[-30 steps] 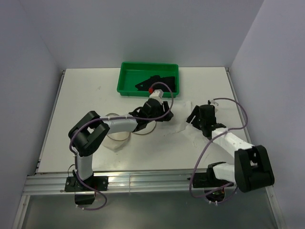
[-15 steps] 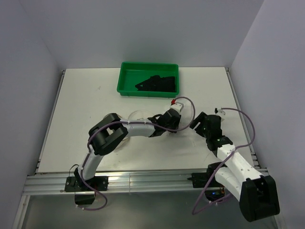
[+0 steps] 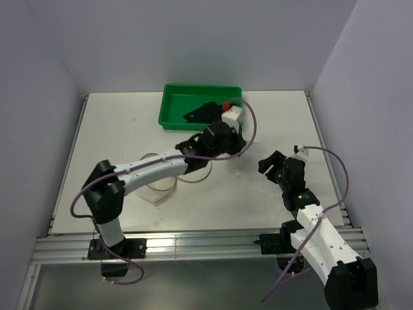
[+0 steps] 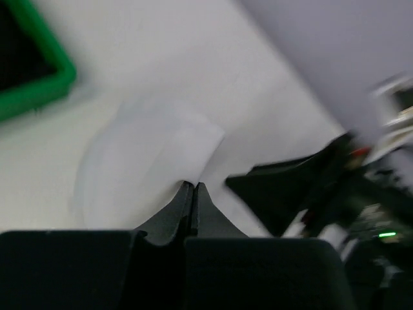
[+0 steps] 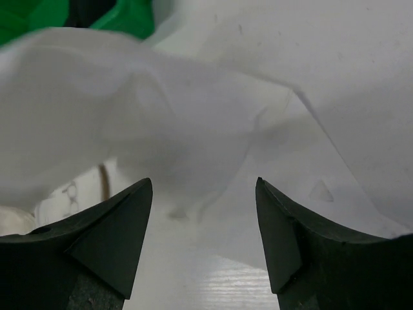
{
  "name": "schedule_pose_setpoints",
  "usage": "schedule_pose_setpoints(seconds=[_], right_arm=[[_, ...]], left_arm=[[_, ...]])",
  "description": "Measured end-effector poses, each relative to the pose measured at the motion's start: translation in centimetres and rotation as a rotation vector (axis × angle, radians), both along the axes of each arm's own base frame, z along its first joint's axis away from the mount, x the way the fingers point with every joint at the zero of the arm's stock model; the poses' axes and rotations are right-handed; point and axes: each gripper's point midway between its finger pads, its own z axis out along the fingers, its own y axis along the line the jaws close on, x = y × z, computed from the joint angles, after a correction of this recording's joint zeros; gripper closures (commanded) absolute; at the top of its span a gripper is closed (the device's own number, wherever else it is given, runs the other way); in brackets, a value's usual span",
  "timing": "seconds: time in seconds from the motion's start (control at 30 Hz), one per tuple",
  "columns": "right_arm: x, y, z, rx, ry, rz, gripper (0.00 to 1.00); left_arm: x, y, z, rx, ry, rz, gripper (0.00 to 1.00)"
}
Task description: Place the bra in the laundry bag and zip it closed
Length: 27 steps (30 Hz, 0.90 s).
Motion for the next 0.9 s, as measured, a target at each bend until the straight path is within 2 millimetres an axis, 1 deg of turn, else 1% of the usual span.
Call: schedule_pose_setpoints(seconds=[0.03, 0.13, 0.2, 0.27, 0.33, 0.4, 0.47, 0.57, 0.6, 0.63, 0.67, 0.7, 0.77, 0.83, 0.9], right_arm=[[0.2, 0.2, 0.5, 0.004, -0.023, 0.01, 0.27], [0.6, 0.9, 2.0, 0.011, -0.08, 0.059, 0.17], [0.8, 1.4, 3.3, 0.007, -0.132, 0.102, 0.08], [0.9, 1.9, 5.3, -0.006, -0.196, 0.147, 0.0], [1.1, 2.4, 8.3, -0.021, -0.284, 0.194, 0.0], [1.4, 3.0, 12.5, -0.037, -0.4, 0.243, 0.0], [1.5, 4.0, 16.7, -0.051, -0.515, 0.318, 0.0], [1.2, 5.8, 22.3, -0.07, -0.674, 0.471, 0.0], [1.0, 6.5, 23.7, -0.072, -0.718, 0.528, 0.0], [1.0, 7.1, 24.6, -0.073, -0.751, 0.583, 0.0], [0.9, 7.8, 25.1, -0.071, -0.776, 0.644, 0.0], [0.9, 8.5, 25.1, -0.064, -0.784, 0.71, 0.0], [0.6, 9.6, 24.2, -0.04, -0.77, 0.812, 0.0], [0.2, 10.5, 23.0, 0.006, -0.742, 0.887, 0.0], [-1.1, 11.6, 22.6, 0.067, -0.747, 0.977, 0.0]], left_arm=[[0.2, -0.1, 3.1, -0.055, -0.019, -0.021, 1.0], [0.9, 0.0, 12.1, -0.201, -0.098, -0.071, 1.0], [1.0, 0.5, 16.2, -0.246, -0.142, -0.097, 1.0], [0.5, 0.7, 19.4, -0.267, -0.167, -0.15, 1.0], [-0.5, 0.7, 21.7, -0.276, -0.183, -0.211, 1.0], [-1.7, 0.9, 23.3, -0.278, -0.193, -0.275, 1.0], [-3.0, 1.2, 25.2, -0.28, -0.202, -0.34, 1.0], [-5.1, 2.0, 28.7, -0.313, -0.235, -0.437, 1.0], [-5.8, 2.4, 29.7, -0.327, -0.246, -0.465, 1.0], [-6.7, 2.8, 30.7, -0.342, -0.256, -0.495, 1.0], [-7.3, 3.3, 31.6, -0.356, -0.267, -0.517, 1.0], [-7.9, 3.6, 32.2, -0.367, -0.274, -0.534, 1.0], [-9.3, 4.5, 33.7, -0.392, -0.29, -0.573, 1.0], [-10.5, 5.2, 34.7, -0.412, -0.296, -0.604, 1.0], [-11.5, 5.9, 35.5, -0.429, -0.297, -0.626, 1.0]])
